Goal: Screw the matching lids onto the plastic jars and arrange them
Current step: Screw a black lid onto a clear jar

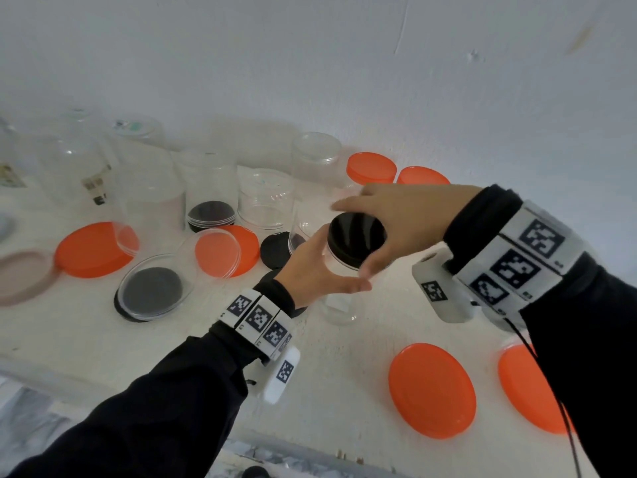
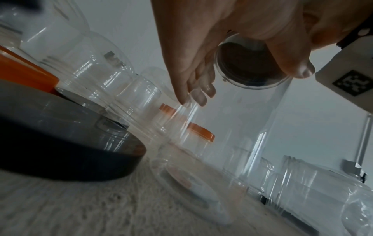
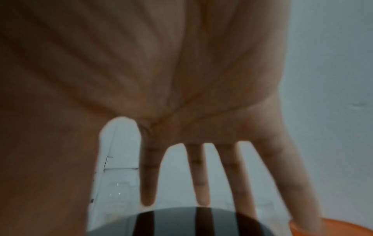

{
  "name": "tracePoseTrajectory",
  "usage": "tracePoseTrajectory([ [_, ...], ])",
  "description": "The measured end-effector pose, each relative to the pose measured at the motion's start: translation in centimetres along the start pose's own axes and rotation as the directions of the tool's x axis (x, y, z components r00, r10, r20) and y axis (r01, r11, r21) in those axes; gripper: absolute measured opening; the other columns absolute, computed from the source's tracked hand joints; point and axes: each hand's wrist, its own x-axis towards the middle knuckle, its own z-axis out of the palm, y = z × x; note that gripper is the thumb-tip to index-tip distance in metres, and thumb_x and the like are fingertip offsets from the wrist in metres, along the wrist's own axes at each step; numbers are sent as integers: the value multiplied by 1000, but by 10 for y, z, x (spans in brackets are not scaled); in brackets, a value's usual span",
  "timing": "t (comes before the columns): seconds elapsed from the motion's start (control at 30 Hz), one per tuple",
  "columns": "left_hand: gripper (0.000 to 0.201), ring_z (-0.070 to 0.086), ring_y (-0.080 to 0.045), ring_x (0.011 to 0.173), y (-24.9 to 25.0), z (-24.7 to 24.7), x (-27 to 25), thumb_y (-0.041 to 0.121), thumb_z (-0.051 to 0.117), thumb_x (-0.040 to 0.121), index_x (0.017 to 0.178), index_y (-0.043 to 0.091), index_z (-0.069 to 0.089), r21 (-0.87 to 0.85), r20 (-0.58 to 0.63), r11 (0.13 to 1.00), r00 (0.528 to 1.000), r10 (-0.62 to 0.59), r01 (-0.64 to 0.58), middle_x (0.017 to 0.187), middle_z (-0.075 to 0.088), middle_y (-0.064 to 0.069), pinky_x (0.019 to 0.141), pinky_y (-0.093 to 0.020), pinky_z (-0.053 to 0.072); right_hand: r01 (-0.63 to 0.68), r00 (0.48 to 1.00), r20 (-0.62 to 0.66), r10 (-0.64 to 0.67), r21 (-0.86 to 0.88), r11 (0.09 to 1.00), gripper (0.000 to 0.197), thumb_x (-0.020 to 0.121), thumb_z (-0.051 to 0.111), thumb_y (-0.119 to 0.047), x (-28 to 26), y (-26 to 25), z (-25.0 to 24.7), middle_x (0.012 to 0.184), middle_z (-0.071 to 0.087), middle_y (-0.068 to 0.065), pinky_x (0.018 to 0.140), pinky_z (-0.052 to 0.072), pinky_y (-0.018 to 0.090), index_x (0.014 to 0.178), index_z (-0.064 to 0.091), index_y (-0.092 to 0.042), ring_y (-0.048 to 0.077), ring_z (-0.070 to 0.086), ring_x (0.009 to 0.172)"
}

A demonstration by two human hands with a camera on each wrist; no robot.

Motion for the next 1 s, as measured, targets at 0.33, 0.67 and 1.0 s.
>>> tracePoseTrajectory([
  [0.33, 83, 48, 7, 109, 2, 2, -1, 30, 84, 60, 129, 24, 38, 10, -1, 1000, 1000, -8, 8, 114, 53, 18, 85, -7, 38, -49, 978, -201, 55, 34, 998, 59, 72, 64, -60, 6, -10, 11, 80, 51, -7, 57, 41, 20, 115, 51, -22, 10, 51, 72],
  [0.67, 79, 43, 25, 98, 5, 2, -1, 23, 85, 60, 121, 30, 35, 30, -2, 999, 1000, 21, -21, 106, 48, 26, 79, 4, 33, 101, 994, 16, -104, 158, 982, 75, 72, 75, -35, -4, 5, 5, 120, 39, -6, 90, 42, 27, 134, 34, -47, 14, 44, 108],
  [1.0, 85, 46, 15, 102, 4, 3, -2, 28, 84, 60, 131, 20, 38, 16, 0, 1000, 1000, 3, -3, 110, 51, 22, 82, 1, 36, -140, 948, -295, 124, -32, 990, 73, 70, 48, -77, 2, -9, 22, 88, 57, 0, 62, 42, 23, 111, 54, -16, 15, 55, 77],
])
